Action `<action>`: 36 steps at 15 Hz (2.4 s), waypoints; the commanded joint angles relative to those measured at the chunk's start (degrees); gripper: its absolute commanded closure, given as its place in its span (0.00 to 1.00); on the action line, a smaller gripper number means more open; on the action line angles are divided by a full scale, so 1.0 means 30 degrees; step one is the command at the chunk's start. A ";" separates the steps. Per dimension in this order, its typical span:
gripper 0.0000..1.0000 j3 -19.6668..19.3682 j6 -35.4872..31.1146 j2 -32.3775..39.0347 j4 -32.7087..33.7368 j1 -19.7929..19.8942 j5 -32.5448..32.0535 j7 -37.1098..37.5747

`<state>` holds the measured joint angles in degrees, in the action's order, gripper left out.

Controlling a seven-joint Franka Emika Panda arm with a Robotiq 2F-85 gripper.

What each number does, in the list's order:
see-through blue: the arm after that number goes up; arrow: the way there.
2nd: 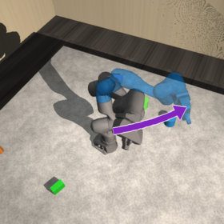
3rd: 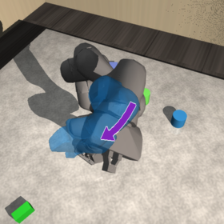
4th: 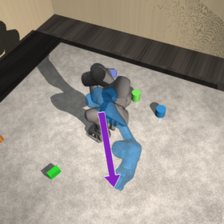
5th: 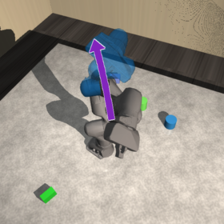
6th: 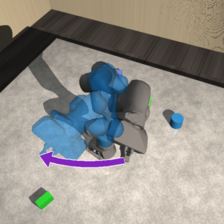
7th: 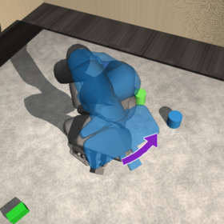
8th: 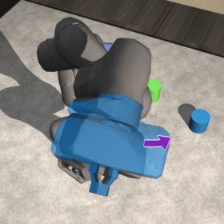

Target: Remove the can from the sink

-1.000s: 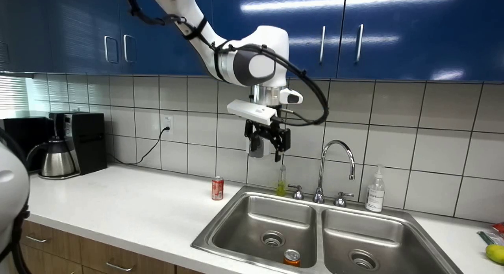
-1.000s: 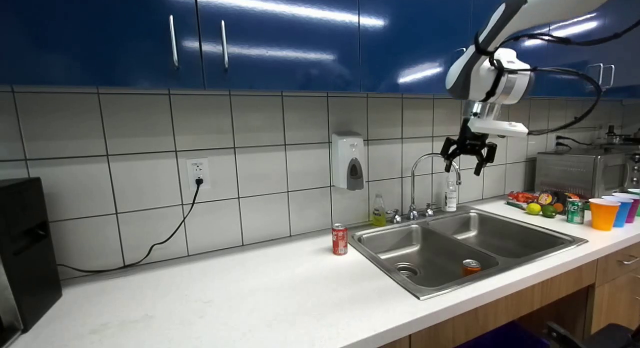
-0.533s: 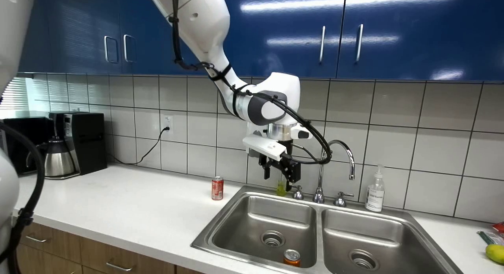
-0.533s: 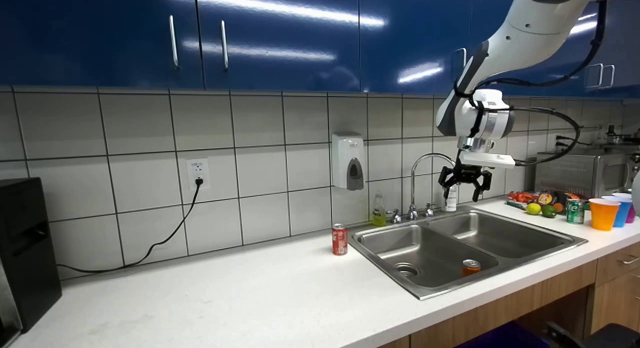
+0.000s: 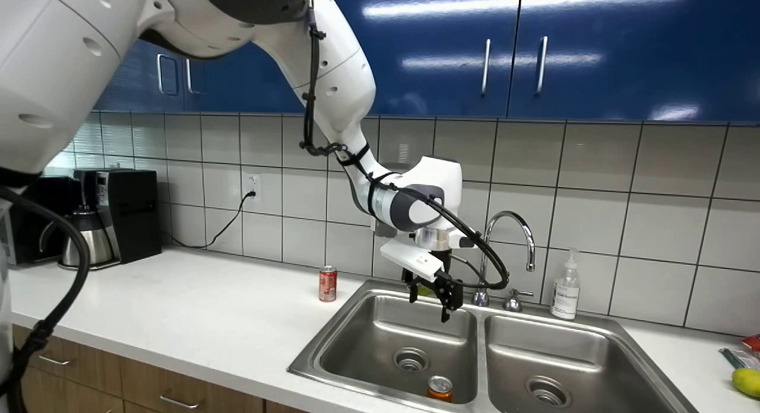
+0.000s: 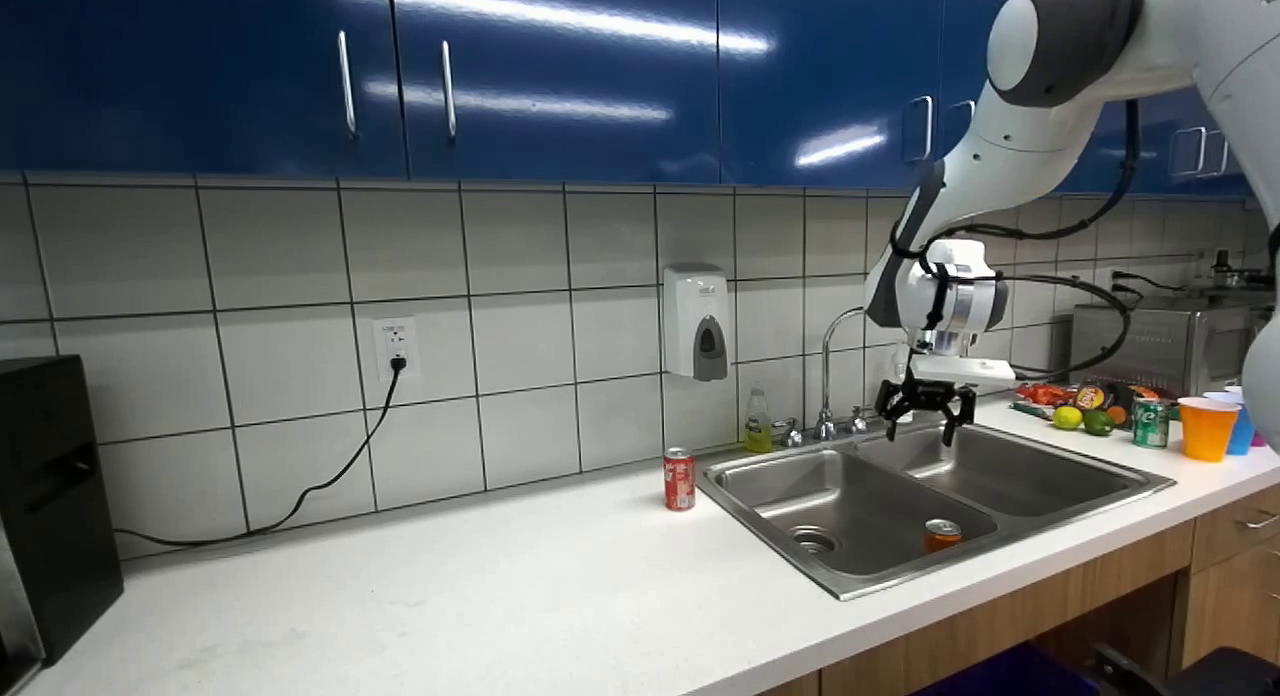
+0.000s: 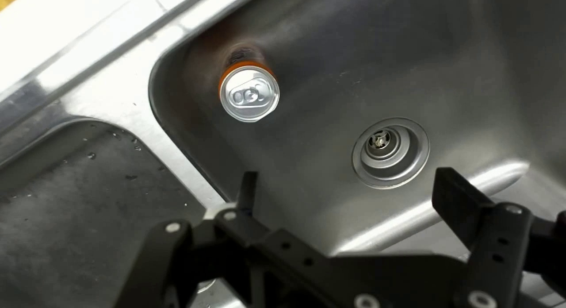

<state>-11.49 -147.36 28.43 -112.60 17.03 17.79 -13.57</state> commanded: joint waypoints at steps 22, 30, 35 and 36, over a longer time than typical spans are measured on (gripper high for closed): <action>0.00 0.1881 -0.3044 0.5155 0.1832 0.2936 -0.0920 -0.0194; 0.00 0.2162 -0.3623 0.6462 0.2669 0.3325 -0.1389 -0.0050; 0.00 0.2218 -0.3744 0.7184 0.3120 0.3508 -0.1541 -0.0041; 0.00 0.2213 -0.3754 0.7276 0.3153 0.3519 -0.1584 -0.0030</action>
<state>-6.48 -157.77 48.72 -104.85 25.69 14.63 -13.57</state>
